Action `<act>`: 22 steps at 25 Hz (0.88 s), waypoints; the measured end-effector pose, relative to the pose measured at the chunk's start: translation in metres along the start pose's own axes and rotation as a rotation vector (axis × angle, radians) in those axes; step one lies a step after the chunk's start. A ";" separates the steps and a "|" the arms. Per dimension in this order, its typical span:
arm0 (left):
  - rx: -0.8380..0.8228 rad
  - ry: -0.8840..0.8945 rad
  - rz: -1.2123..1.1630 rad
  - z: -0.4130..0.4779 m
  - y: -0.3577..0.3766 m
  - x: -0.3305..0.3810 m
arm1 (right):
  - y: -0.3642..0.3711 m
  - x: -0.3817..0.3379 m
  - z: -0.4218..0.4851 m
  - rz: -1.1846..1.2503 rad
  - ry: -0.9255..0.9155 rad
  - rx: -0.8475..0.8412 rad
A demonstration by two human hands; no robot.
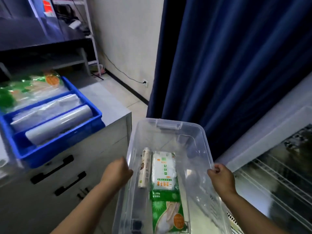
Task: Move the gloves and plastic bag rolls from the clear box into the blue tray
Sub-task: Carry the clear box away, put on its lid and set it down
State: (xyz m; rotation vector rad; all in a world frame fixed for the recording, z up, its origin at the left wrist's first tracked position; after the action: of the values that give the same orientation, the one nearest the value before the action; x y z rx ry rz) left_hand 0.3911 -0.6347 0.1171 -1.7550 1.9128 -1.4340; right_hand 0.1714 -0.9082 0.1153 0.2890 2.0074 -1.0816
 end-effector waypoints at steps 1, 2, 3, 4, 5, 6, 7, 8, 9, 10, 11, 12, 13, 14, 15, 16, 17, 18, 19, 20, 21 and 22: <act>-0.006 0.016 0.000 0.022 -0.014 0.009 | -0.003 -0.016 0.021 -0.022 0.001 0.014; -0.007 0.033 0.004 0.042 -0.028 0.019 | -0.006 -0.033 0.040 -0.035 -0.006 0.029; -0.008 0.048 0.011 0.060 -0.042 0.029 | -0.010 -0.047 0.060 -0.040 -0.008 0.047; -0.005 0.068 0.019 0.078 -0.055 0.039 | -0.014 -0.060 0.078 -0.046 -0.007 0.067; 0.005 0.090 0.030 0.094 -0.066 0.049 | -0.019 -0.073 0.093 -0.053 -0.010 0.082; 0.020 0.115 0.040 0.108 -0.076 0.058 | -0.023 -0.084 0.106 -0.058 -0.010 0.088; 0.038 0.140 0.042 0.125 -0.086 0.068 | -0.028 -0.094 0.124 -0.053 -0.012 0.092; 0.057 0.161 0.034 0.143 -0.096 0.078 | -0.032 -0.104 0.143 -0.045 -0.014 0.094; 0.076 0.178 0.024 0.160 -0.105 0.089 | -0.036 -0.113 0.164 -0.041 -0.016 0.094; 0.091 0.190 0.015 0.177 -0.113 0.098 | -0.039 -0.123 0.186 -0.040 -0.012 0.096; 0.101 0.197 0.007 0.194 -0.120 0.106 | -0.040 -0.130 0.210 -0.040 -0.011 0.093; 0.109 0.197 -0.003 0.212 -0.128 0.112 | -0.039 -0.139 0.236 -0.045 -0.021 0.085; 0.115 0.187 -0.012 0.228 -0.135 0.115 | -0.037 -0.148 0.260 -0.054 -0.036 0.075; 0.120 0.163 -0.017 0.244 -0.142 0.117 | -0.032 -0.157 0.284 -0.060 -0.054 0.063; 0.134 0.129 -0.019 0.265 -0.150 0.120 | -0.026 -0.166 0.313 -0.061 -0.077 0.042; 0.149 0.090 -0.018 0.285 -0.158 0.125 | -0.020 -0.177 0.342 -0.058 -0.103 0.012; 0.160 0.045 -0.016 0.307 -0.167 0.130 | -0.015 -0.189 0.373 -0.051 -0.115 -0.025; 0.163 -0.002 -0.019 0.328 -0.177 0.136 | -0.009 -0.201 0.405 -0.040 -0.121 -0.066; 0.159 -0.053 -0.033 0.346 -0.184 0.141 | -0.003 -0.216 0.434 -0.029 -0.129 -0.109; 0.156 -0.106 -0.054 0.363 -0.191 0.143 | 0.004 -0.230 0.460 -0.018 -0.144 -0.151; 0.162 -0.147 -0.081 0.379 -0.199 0.144 | 0.011 -0.245 0.485 -0.020 -0.159 -0.189; 0.174 -0.173 -0.116 0.393 -0.208 0.144 | 0.019 -0.260 0.506 -0.032 -0.179 -0.219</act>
State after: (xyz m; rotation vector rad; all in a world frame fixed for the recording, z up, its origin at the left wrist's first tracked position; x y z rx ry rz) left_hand 0.7567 -0.9253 0.1283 -1.8665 1.5752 -1.3869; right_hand 0.6274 -1.2468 0.1494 0.0441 1.9530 -0.8644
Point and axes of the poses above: each hand's wrist, its own z-axis towards the middle knuckle, its own y-axis out of the palm, x = y × z, the point moved 3 cm from there along z, towards the middle knuckle, and after that the axes turned 15 degrees about -x, right-handed, at the moved point
